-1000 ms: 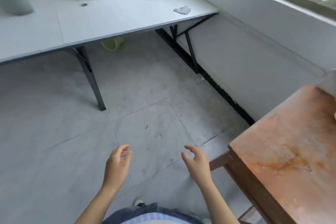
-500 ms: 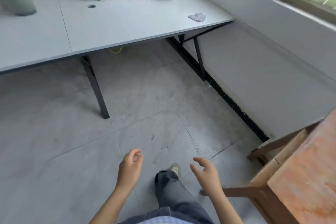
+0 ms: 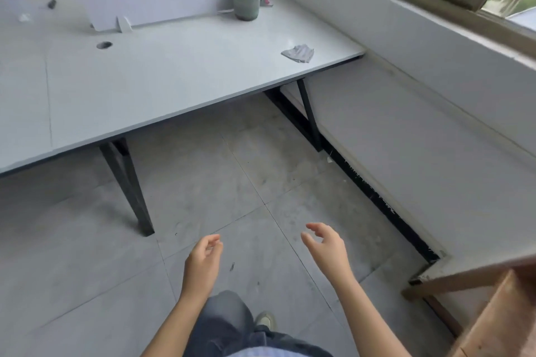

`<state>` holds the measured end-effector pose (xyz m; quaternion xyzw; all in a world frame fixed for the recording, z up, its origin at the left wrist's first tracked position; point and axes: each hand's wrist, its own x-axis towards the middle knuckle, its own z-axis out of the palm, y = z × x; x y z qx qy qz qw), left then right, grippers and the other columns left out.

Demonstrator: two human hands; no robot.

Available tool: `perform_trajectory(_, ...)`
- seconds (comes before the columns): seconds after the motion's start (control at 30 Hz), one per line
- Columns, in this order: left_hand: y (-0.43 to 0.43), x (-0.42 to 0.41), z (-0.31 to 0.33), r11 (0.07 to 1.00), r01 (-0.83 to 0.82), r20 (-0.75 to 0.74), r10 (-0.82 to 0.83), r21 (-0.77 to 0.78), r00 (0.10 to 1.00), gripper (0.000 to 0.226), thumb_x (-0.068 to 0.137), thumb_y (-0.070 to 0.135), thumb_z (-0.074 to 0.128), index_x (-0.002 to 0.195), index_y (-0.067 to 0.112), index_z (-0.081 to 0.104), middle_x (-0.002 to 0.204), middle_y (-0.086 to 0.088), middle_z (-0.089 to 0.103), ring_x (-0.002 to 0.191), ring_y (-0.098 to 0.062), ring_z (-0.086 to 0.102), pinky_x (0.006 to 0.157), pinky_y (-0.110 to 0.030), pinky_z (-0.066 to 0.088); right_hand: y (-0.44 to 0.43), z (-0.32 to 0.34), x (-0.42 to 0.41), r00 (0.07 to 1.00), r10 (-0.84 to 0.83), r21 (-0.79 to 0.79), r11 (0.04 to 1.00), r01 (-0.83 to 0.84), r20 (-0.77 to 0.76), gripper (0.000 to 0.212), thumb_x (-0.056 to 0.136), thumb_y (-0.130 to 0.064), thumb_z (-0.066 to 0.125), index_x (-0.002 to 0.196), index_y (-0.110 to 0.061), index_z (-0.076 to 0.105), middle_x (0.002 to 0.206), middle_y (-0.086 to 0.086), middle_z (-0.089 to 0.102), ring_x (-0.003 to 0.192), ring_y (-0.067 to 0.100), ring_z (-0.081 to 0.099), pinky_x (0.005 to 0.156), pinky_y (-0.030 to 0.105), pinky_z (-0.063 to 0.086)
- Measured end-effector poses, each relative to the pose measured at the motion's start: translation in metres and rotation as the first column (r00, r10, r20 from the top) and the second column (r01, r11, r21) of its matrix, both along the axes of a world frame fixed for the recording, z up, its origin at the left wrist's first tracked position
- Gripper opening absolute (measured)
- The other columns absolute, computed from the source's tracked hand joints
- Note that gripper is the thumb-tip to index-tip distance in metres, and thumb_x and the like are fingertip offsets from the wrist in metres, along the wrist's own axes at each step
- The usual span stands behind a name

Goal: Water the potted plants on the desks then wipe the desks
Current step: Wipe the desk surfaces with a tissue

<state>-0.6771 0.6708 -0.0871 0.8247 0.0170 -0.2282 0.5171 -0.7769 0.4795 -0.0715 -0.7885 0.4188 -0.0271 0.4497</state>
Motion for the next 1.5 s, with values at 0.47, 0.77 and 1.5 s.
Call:
perform_trajectory(0.47, -0.172, 0.208, -0.014, 0.993, 0.11, -0.031, -0.111, -0.03, 0.993, 0.024, 0.092, 0.013, 0.046, 0.11, 0.008, 0.06, 0.109, -0.008, 0.06, 0.108, -0.024, 0.054, 0.085, -0.028, 0.035, -0.144, -0.022, 0.143, 0.988, -0.08, -0.014, 0.997, 0.079, -0.132, 0.035, 0.089, -0.025, 0.053, 0.121, -0.012, 0.056, 0.129, 0.004, 0.055, 0.123, 0.017, 0.046, 0.089, 0.023, 0.034)
perform_trajectory(0.77, -0.277, 0.306, -0.011, 0.968, 0.25, -0.052, -0.25, 0.001, 0.967, 0.017, 0.092, 0.013, 0.046, 0.103, 0.013, 0.06, 0.102, -0.005, 0.06, 0.098, -0.019, 0.052, 0.08, -0.027, 0.033, -0.225, -0.016, 0.239, 0.977, -0.183, 0.016, 0.983, 0.186, -0.114, 0.027, 0.088, -0.027, 0.055, 0.11, -0.014, 0.062, 0.118, 0.001, 0.06, 0.117, 0.015, 0.049, 0.086, 0.021, 0.033)
perform_trajectory(1.5, -0.509, 0.439, -0.02, 0.969, -0.083, 0.188, 0.039, 0.232, 0.981, 0.028, 0.092, 0.013, 0.048, 0.118, 0.008, 0.058, 0.121, -0.004, 0.057, 0.112, -0.02, 0.052, 0.091, -0.027, 0.039, -0.515, -0.023, 0.484, 0.905, 0.411, -0.262, 0.866, -0.426, -0.113, 0.043, 0.09, -0.03, 0.048, 0.13, -0.012, 0.05, 0.142, 0.01, 0.043, 0.133, 0.026, 0.034, 0.107, 0.035, 0.031)
